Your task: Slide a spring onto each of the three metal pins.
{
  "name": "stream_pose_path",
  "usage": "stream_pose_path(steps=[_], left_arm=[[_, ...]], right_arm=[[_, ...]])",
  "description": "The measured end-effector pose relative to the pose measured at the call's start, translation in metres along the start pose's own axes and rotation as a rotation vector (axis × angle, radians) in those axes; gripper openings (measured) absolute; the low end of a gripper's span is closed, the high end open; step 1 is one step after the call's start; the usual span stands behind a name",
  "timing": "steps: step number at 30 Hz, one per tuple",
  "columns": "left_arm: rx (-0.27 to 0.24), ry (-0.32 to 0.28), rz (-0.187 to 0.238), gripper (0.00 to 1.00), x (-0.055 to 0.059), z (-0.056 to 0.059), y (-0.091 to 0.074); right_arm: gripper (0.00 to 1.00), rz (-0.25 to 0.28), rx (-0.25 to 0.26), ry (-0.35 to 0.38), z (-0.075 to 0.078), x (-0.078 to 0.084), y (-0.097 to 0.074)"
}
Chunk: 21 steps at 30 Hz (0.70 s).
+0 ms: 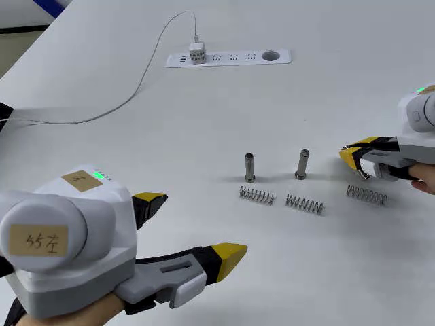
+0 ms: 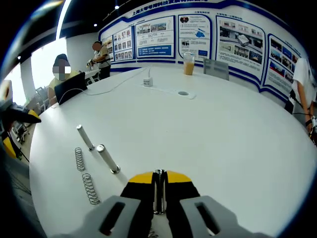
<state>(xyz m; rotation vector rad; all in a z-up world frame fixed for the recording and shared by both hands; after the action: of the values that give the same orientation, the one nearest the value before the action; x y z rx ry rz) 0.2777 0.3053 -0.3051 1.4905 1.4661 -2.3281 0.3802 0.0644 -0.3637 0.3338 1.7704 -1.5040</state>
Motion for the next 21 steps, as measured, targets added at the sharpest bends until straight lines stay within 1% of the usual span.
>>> stream_pose_path(steps=[7, 16, 21], left_arm=[[0.006, 0.006, 0.006, 0.77, -0.002, 0.001, 0.001], [0.01, 0.009, 0.012, 0.77, -0.003, 0.002, 0.0], [0.01, 0.01, 0.014, 0.77, -0.003, 0.002, 0.0]], right_arm=[[0.08, 0.01, 0.0, 0.02, 0.0, -0.002, -0.005], [0.08, 0.007, 0.007, 0.013, -0.003, 0.0, -0.013], [0.08, 0.02, 0.012, 0.01, -0.004, -0.003, -0.018]])
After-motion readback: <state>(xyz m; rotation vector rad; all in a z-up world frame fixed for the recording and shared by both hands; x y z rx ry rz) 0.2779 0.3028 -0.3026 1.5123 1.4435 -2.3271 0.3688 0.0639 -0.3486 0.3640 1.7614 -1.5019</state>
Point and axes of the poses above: the centre of the closed fingertips' face, and the gripper's own axes: y roughly forward along the fingers, z roughly to its right, x roughly out of its underside, the point moved 2 cm from there along -y, roughly backward along the fingers, and after that the axes turned 9 degrees about -z, right-handed, at the moved point
